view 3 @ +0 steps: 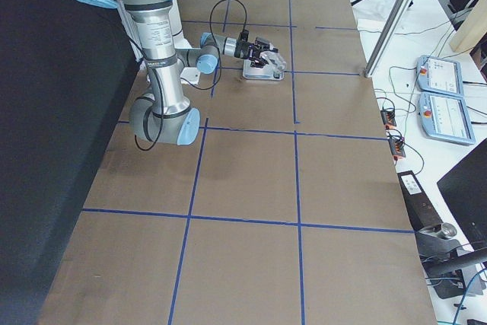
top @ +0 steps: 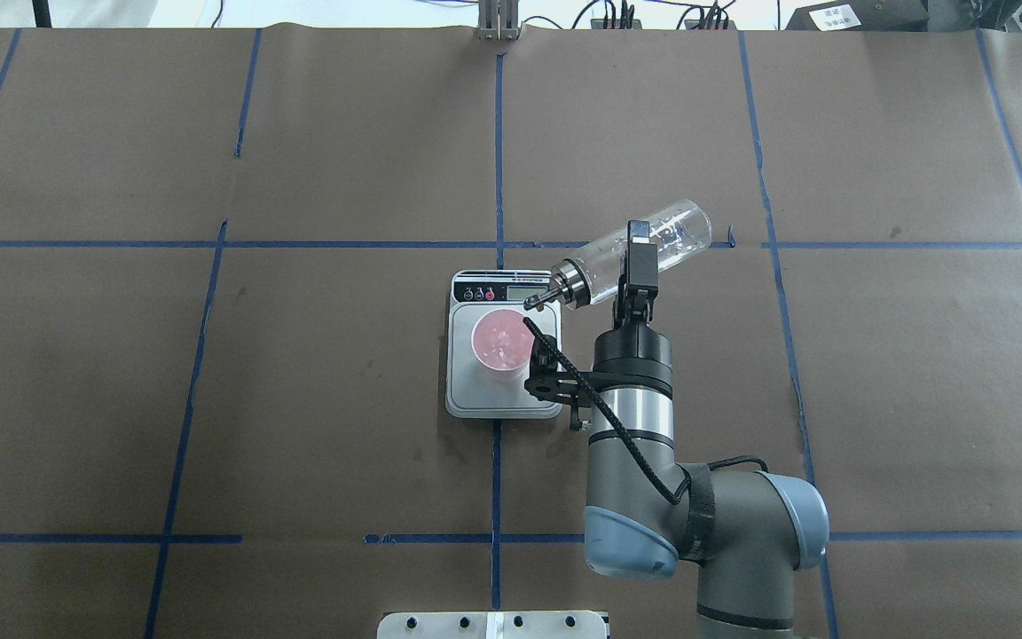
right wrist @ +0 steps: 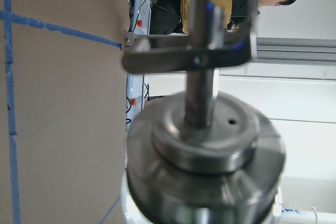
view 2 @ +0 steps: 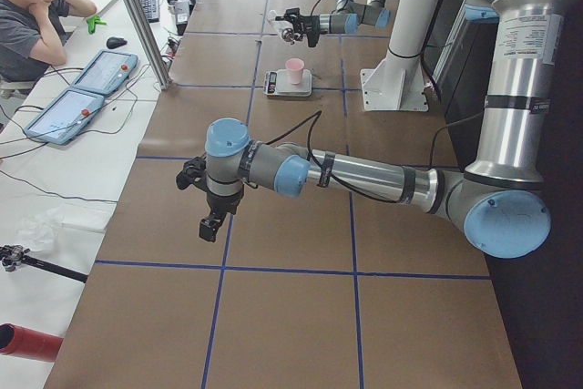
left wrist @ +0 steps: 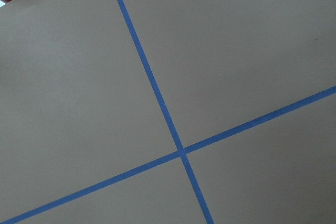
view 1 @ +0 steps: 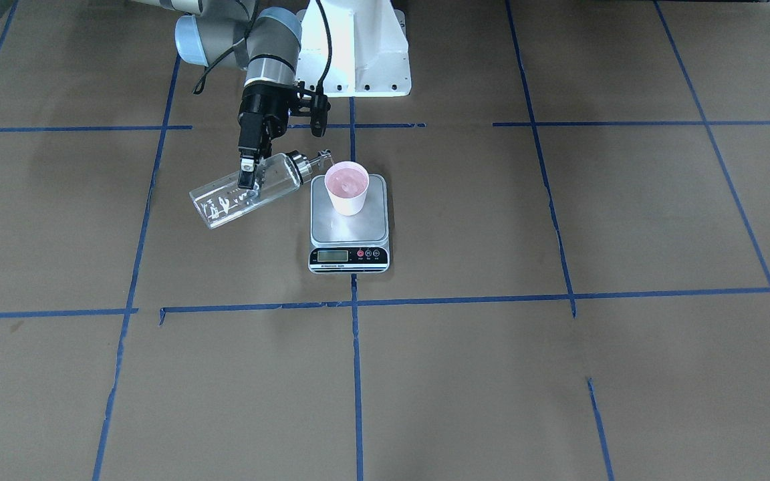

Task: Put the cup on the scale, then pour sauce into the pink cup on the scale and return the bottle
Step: 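Turn the dispenser upright and move it back with the right gripper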

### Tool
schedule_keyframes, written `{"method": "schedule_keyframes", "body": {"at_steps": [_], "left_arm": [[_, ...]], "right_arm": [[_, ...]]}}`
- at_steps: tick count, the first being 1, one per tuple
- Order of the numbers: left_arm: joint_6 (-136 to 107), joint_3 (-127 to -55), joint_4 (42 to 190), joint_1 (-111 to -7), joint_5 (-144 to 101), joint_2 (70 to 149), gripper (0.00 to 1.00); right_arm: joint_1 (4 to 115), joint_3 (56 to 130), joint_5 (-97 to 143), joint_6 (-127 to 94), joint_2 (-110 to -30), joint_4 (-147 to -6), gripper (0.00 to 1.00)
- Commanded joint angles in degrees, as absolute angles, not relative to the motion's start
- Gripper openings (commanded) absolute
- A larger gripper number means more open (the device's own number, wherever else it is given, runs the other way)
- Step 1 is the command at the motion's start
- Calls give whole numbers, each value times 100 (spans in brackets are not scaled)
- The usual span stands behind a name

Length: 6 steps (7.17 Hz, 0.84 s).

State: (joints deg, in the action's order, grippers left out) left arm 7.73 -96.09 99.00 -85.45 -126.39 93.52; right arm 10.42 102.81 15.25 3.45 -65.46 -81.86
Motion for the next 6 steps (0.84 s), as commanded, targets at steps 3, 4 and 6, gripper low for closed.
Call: {"method": "schedule_keyframes", "body": {"at_steps": [3, 4, 6], "left_arm": [[765, -9642, 9896, -8578, -12639, 9369, 100], [765, -9633, 9888, -8587, -12639, 9413, 100], [756, -9633, 9888, -8587, -12639, 9431, 100]], "right_arm": [[1133, 11071, 2668, -1966, -6539, -8183, 0], [1177, 11240, 3046, -3065, -6574, -8183, 0], [1387, 11564, 3530, -3706, -6757, -8183, 0]]}}
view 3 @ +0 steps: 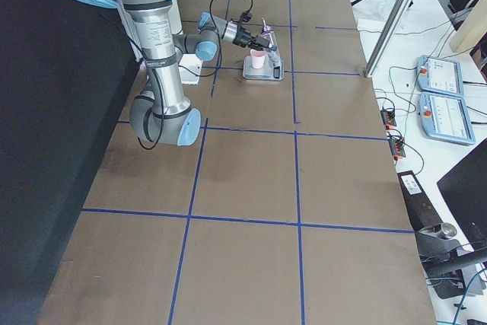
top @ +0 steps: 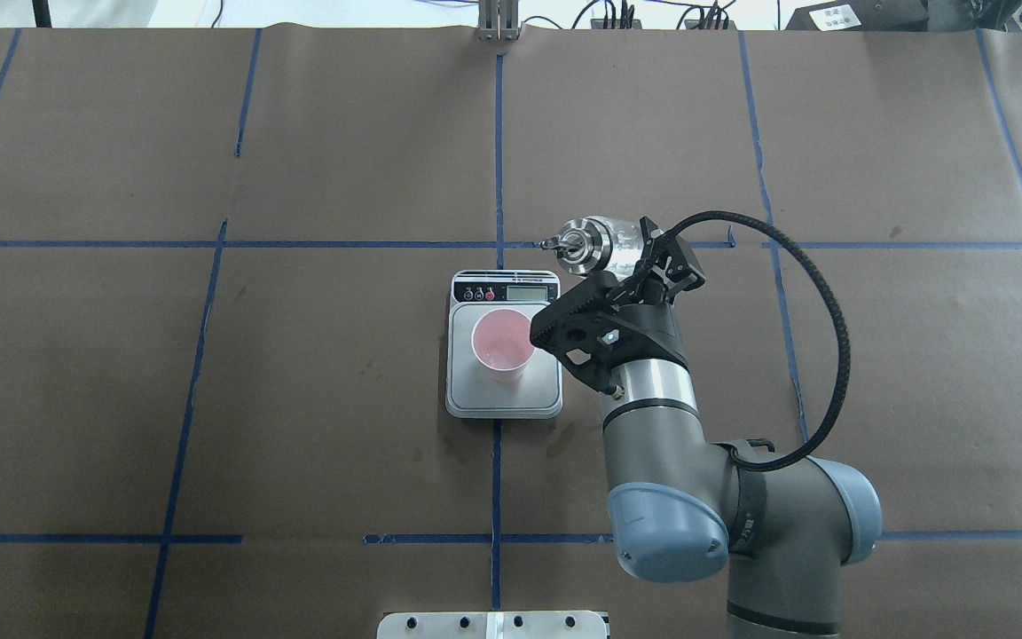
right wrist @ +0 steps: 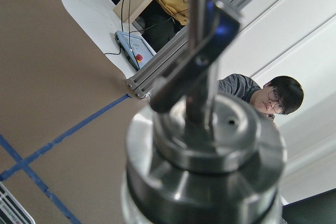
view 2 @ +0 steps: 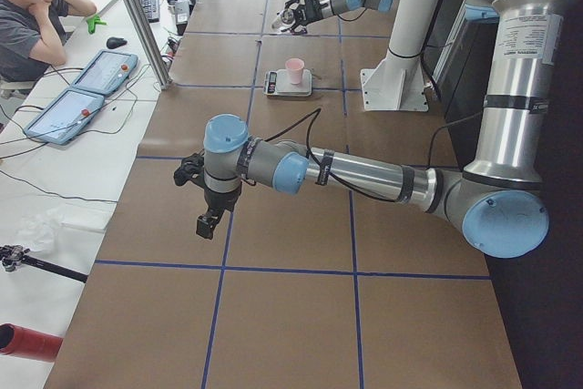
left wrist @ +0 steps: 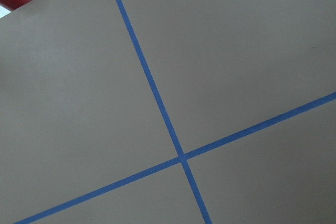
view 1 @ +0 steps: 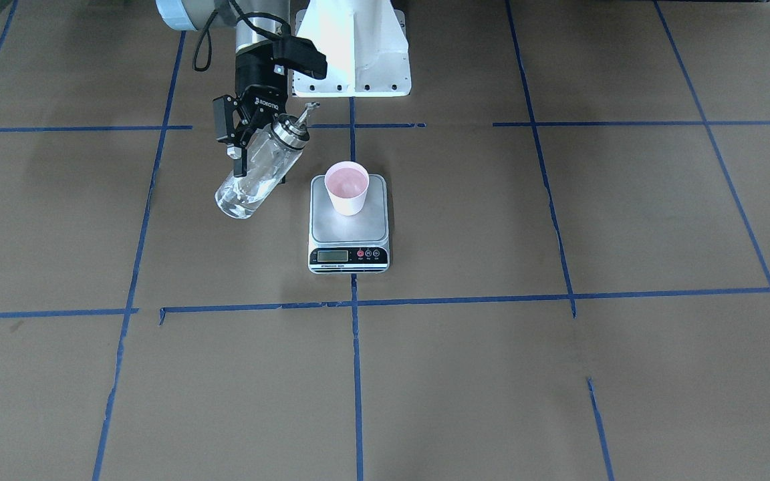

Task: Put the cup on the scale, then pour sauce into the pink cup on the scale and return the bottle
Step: 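Turn the dispenser upright and move it back with the right gripper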

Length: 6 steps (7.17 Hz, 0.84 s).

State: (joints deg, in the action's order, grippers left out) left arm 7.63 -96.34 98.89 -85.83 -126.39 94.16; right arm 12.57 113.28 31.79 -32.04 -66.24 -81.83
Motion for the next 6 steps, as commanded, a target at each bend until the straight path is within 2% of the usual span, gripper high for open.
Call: {"method": "schedule_keyframes", "body": {"at_steps": [1, 6], "left_arm": [[756, -9624, 9896, -8578, -12639, 9439, 100], [747, -9807, 9888, -8613, -12630, 9396, 100]], "right_arm": [[1606, 11801, 3986, -4144, -7002, -8183, 0], [2908, 11874, 5756, -5351, -7679, -8227, 0]]}}
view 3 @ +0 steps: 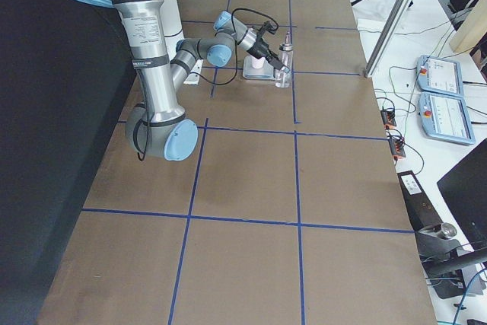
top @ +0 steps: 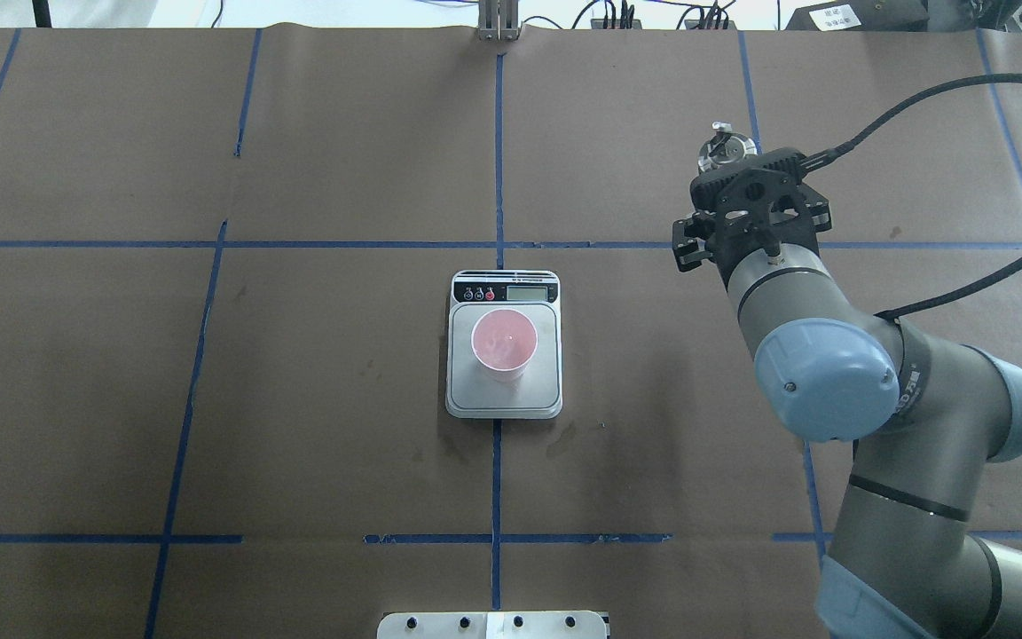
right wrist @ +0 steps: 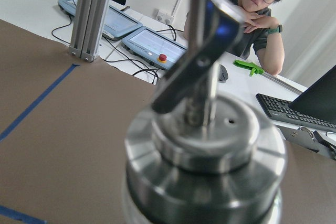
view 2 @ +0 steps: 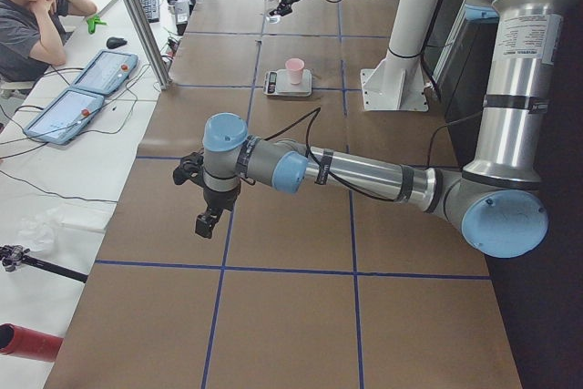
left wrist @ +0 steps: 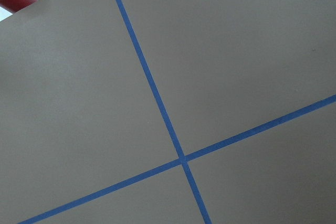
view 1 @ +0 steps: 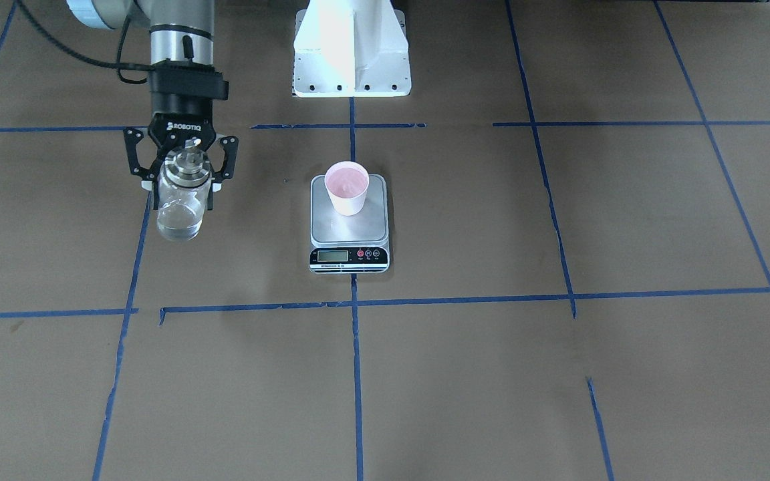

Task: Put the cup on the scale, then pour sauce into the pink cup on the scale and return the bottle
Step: 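Turn the dispenser upright and move it back with the right gripper, then lower the dispenser with the right gripper onto its original spot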

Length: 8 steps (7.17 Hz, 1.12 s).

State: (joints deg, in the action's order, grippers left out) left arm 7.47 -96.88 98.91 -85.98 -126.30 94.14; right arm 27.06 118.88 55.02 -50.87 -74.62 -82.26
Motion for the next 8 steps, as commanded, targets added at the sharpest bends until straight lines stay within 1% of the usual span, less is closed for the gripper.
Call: {"method": "schedule_keyframes", "body": {"at_steps": [1, 3, 5, 6, 8], "left_arm": [[738, -9896, 9888, -8613, -12621, 9361, 100], [738, -9905, 9888, -8613, -12621, 9387, 100], [738, -9923, 9888, -8613, -12621, 9404, 100], [738, -9932, 9888, -8613, -12621, 9404, 100], [738, -9932, 9888, -8613, -12621, 9413, 100]], "right_arm": [[2935, 11857, 5905, -6257, -7725, -8200, 0], [2927, 11900, 6142, -6871, -7970, -8078, 0], [2918, 11761, 6179, -7013, -9073, -6303, 0], [2866, 11725, 6048, -7022, -9166, -6145, 0], [2376, 11331, 5462, -7371, -9158, -6091, 0]]}}
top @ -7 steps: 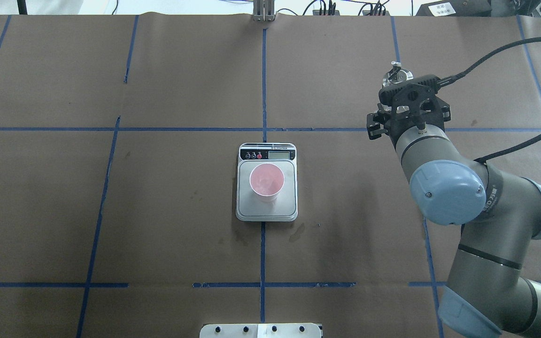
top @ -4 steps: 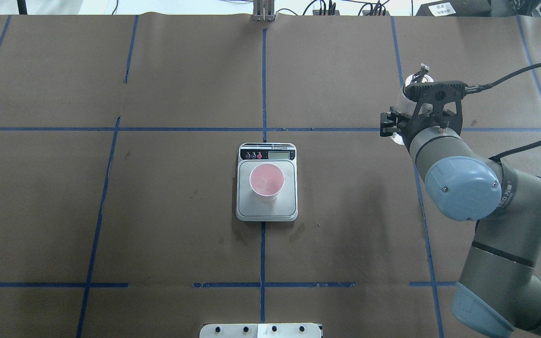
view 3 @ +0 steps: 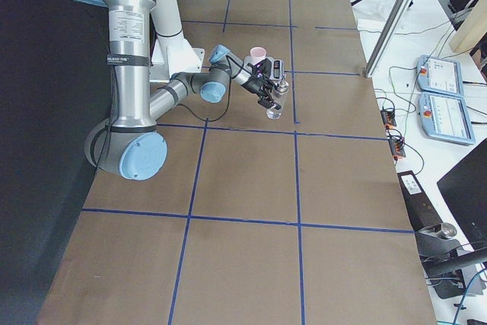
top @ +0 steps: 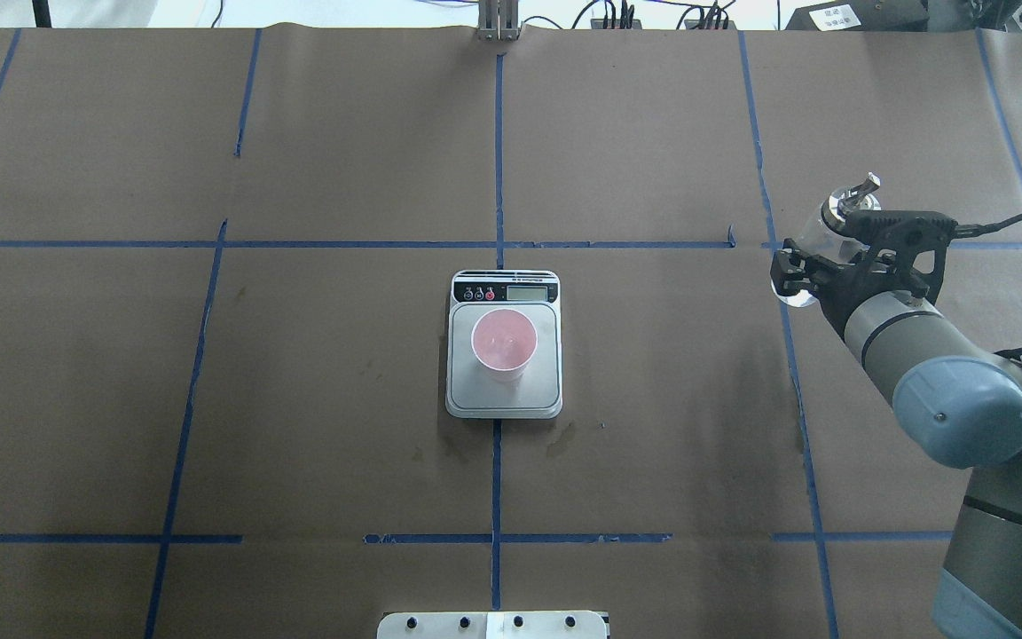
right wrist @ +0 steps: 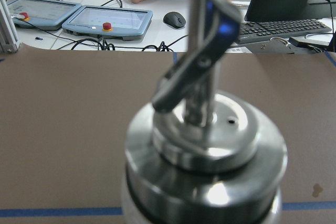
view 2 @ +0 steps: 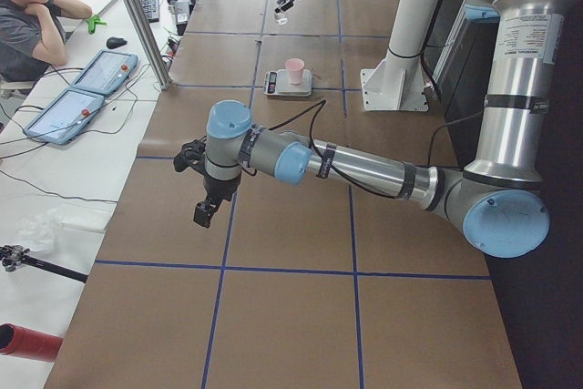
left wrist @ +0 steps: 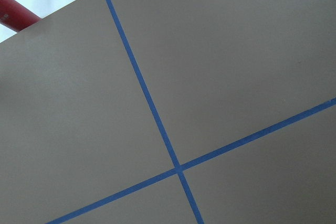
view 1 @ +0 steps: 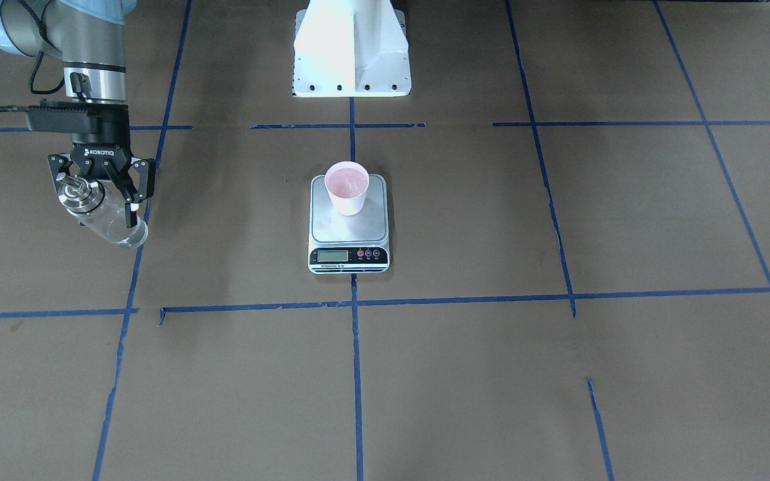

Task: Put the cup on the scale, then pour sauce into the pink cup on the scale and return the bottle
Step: 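Lower the dispenser with the right gripper onto its original spot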

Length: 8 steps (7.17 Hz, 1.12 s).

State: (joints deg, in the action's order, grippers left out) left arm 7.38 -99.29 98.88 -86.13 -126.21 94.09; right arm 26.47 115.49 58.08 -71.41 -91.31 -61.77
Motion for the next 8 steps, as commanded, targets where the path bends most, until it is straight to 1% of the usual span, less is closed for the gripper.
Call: {"method": "schedule_keyframes", "body": {"at_steps": [1, 3, 4, 8], "left_arm": [[738, -9923, 9888, -8613, -12612, 9422, 100], [738, -9923, 9888, -8613, -12612, 9422, 100], [738, -9923, 9888, -8613, -12612, 9422, 100], [738, -9923, 9888, -8613, -12604, 9422, 100]], "right_arm": [[2321, 11320, 5423, -7400, -9176, -6091, 0], [2294, 11250, 5493, -7645, -9281, -5847, 0], [2277, 11067, 5484, -7646, -9281, -5645, 0], [2206, 10890, 5484, -7646, -9272, -5590, 0]]}}
